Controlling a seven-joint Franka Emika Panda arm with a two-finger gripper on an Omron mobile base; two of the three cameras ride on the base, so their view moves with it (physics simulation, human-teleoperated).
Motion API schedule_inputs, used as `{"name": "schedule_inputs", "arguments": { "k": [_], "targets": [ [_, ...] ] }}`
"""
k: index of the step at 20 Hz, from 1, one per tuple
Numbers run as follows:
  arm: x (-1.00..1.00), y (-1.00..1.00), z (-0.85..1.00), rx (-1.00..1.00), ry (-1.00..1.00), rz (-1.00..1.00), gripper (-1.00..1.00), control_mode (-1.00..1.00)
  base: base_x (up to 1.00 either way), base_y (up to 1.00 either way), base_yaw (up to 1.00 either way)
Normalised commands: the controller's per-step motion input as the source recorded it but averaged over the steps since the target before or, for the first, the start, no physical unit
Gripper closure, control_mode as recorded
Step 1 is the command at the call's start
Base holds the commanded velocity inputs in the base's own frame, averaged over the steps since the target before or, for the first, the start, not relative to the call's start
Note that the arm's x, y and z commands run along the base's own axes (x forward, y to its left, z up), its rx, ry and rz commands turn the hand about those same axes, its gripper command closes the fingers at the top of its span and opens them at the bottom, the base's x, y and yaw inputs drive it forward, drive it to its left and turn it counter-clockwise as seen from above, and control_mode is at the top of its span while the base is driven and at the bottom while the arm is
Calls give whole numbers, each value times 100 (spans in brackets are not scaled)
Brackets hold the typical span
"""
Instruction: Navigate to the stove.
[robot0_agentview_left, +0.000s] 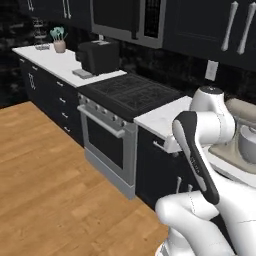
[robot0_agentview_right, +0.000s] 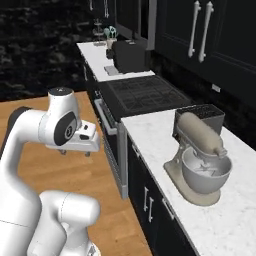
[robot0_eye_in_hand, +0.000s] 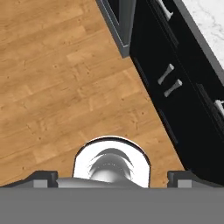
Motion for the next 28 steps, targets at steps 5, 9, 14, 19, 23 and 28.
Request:
{"name": "schedule_inputs", "arguments": {
  "k": [5, 9, 14, 19, 23, 28],
  "targets": [
    [0, 0, 0, 0, 0, 0, -100, 100, 74, 86, -21],
    [0, 0, 0, 0, 0, 0, -100, 100, 69, 89, -35],
    [0, 0, 0, 0, 0, 0, -100, 100, 68, 85, -35],
    [0, 0, 0, 0, 0, 0, -100, 100, 66, 79, -36],
    [0, 0, 0, 0, 0, 0, -100, 100, 49, 68, -41],
    [0, 0, 0, 0, 0, 0, -100, 100, 35, 59, -44]
  ]
}}
